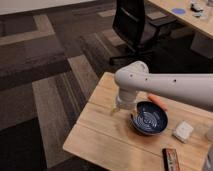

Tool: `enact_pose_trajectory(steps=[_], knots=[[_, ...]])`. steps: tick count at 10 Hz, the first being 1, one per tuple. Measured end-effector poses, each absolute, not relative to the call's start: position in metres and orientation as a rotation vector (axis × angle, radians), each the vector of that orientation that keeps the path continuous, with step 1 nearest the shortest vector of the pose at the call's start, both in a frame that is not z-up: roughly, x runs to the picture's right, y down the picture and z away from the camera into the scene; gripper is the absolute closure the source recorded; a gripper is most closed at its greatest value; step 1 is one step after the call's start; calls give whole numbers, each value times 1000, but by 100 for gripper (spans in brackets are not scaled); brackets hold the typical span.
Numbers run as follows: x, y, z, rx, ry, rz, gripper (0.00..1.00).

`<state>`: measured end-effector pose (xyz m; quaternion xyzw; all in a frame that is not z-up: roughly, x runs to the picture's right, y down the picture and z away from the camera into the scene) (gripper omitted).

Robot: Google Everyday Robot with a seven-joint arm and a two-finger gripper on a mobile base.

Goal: Drag the ceramic bowl in a circle

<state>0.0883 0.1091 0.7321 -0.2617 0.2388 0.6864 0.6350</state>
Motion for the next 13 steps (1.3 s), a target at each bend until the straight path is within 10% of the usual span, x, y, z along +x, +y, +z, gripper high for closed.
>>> enact_pose_trajectory(steps=[13], knots=[[268, 16, 787, -496, 573, 1641, 35]])
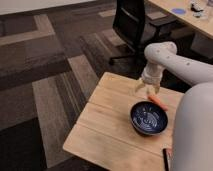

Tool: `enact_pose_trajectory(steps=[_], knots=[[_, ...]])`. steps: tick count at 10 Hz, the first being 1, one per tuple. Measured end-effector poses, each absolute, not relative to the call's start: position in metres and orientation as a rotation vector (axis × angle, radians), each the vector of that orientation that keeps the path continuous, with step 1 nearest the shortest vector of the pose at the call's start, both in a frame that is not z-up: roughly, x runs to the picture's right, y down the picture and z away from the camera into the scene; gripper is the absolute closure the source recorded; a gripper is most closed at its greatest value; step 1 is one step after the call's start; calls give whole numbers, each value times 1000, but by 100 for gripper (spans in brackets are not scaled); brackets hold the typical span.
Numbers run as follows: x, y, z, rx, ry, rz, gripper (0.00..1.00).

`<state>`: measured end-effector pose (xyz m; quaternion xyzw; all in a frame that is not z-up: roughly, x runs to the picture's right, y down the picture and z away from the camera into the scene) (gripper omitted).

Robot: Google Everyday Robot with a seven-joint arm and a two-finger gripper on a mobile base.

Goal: Drag the ceramic bowl in a circle

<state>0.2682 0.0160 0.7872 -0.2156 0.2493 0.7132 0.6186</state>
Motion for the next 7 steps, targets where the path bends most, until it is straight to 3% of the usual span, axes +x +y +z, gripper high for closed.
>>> enact_pose_trajectory(steps=[3, 7], knots=[[296, 50, 749, -453, 644, 1701, 35], [272, 115, 681, -400, 698, 1725, 35]])
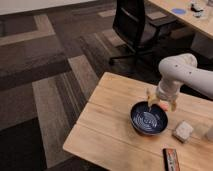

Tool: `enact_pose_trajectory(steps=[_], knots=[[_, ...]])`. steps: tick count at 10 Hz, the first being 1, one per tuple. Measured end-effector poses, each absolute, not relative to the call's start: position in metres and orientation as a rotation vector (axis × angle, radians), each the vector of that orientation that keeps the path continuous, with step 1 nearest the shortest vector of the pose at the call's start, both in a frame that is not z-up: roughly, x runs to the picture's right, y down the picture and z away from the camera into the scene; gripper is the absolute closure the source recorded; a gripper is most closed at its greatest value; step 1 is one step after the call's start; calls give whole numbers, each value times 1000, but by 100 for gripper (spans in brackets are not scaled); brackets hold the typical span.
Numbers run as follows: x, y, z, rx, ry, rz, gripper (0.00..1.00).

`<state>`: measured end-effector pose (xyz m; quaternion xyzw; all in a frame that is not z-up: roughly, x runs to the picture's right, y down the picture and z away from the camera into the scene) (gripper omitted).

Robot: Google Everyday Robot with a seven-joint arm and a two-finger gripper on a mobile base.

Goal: Drag the ceramic bowl in a circle

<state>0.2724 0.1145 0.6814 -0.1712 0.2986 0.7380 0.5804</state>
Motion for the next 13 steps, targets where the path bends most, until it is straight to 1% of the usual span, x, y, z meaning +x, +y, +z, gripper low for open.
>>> enact_pose_trajectory(steps=[2, 3, 4, 5, 6, 7, 8, 9, 11, 12, 13], knots=[[263, 136, 650, -359, 728, 1739, 35], [243, 151, 632, -344, 745, 1711, 35], [220, 167, 618, -350, 761, 1671, 35], [174, 185, 613, -407, 749, 1594, 35], [154, 187, 618, -437, 726, 1560, 35], [115, 186, 629, -498, 673, 1475, 35], [80, 170, 648, -543, 596, 1374, 35], [66, 158, 659, -558, 561, 1325, 35], [51, 105, 700, -566, 489, 1224, 35], [54, 91, 711, -565, 482, 1214, 35], [67, 66, 730, -565, 482, 1214, 35]])
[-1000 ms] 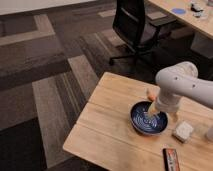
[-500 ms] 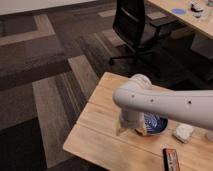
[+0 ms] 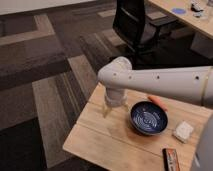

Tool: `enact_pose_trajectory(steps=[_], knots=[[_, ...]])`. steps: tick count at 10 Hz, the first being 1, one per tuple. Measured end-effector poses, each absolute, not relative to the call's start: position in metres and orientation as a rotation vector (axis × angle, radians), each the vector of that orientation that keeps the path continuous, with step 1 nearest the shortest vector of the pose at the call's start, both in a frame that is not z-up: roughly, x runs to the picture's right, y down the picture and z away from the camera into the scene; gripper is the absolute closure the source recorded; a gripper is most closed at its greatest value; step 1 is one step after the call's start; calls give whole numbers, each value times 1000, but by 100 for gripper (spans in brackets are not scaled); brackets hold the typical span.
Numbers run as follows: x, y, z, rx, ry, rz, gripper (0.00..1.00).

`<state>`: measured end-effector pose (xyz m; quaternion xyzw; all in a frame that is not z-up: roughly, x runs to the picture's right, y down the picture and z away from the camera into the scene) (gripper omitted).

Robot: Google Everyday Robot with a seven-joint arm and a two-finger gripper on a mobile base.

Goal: Drag the ceramic bowl in a circle

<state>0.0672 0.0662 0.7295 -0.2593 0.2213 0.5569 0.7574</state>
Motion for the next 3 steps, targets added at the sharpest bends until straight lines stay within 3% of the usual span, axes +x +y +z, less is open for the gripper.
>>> enact_pose_trajectory(steps=[3], knots=[[104, 37, 750, -559, 497, 1284, 35]])
